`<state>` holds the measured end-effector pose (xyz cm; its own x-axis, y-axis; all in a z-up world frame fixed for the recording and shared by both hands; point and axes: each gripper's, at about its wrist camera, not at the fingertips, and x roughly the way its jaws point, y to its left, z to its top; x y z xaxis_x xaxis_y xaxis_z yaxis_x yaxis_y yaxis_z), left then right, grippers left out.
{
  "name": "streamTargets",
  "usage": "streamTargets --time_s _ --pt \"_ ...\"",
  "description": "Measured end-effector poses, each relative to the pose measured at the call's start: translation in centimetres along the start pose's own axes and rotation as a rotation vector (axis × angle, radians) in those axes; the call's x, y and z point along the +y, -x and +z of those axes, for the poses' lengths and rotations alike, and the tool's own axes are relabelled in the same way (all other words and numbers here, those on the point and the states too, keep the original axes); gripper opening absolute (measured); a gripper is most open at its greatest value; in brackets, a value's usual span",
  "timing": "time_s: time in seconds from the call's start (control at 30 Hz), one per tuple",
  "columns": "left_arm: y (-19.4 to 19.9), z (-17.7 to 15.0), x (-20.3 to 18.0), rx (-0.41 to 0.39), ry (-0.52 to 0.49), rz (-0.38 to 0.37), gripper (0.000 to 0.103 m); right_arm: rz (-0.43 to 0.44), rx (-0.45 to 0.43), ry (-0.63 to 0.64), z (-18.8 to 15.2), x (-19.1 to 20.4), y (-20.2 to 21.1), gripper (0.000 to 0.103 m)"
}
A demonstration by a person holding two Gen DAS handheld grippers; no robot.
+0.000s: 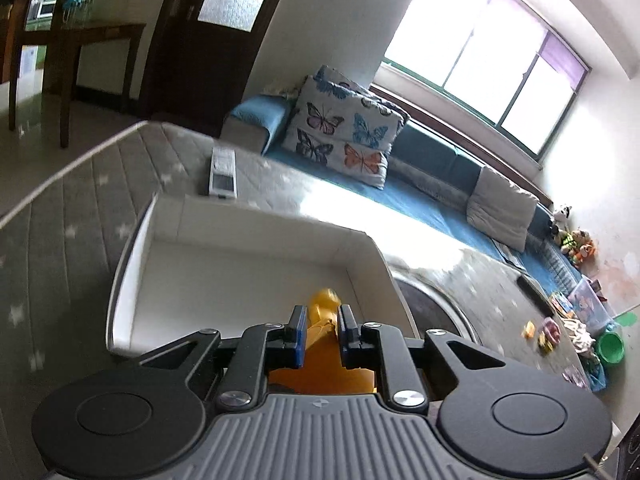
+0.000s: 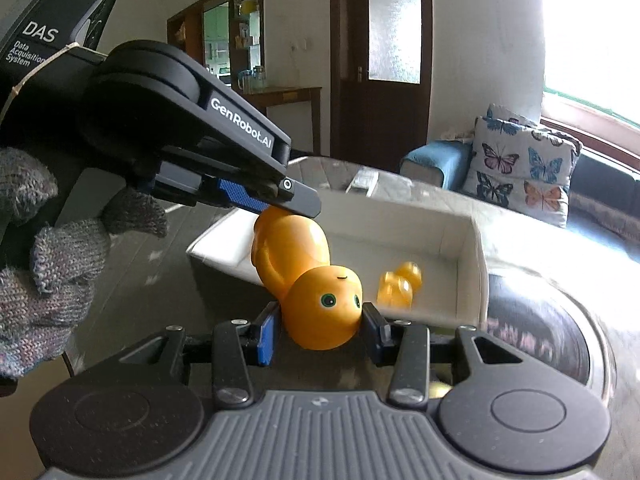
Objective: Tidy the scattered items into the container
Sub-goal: 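Lift the large yellow duck into the box and open the left gripper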
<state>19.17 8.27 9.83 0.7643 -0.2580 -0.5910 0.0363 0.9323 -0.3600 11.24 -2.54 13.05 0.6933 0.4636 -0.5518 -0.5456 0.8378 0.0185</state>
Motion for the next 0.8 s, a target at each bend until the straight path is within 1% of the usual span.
streamTargets --time_s 0.07,0.13,0.2,0.33,0.5,0.7,0.8 --pt "-0.8 1.3 0.1 -0.006 -0.008 0.009 0.017 0.001 0.003 0.002 1.2 -0.5 -1.3 0.043" --pt "-2.2 2.5 0.4 0.006 -0.006 0.018 0.017 0.001 0.021 -0.006 2.1 -1.1 -2.9 0.043" --pt "-3.7 3.3 0.8 0.023 -0.004 0.025 0.017 0.003 0.041 -0.014 2.9 -1.7 -4.6 0.043" --pt "-7.2 4.2 2.6 0.078 0.031 0.043 0.017 0.017 0.103 -0.033 3.6 -2.6 -7.8 0.043" --pt "-9.5 4.0 4.9 0.13 0.067 0.062 0.017 0.047 0.17 -0.054 3.5 -3.1 -10.9 0.043" --pt "-11.3 3.3 6.4 0.178 0.096 0.075 0.017 0.057 0.226 -0.048 3.1 -3.0 -13.0 0.043" --pt "-12.0 3.0 6.9 0.195 0.107 0.084 0.019 0.06 0.234 -0.054 3.0 -3.0 -13.2 0.043"
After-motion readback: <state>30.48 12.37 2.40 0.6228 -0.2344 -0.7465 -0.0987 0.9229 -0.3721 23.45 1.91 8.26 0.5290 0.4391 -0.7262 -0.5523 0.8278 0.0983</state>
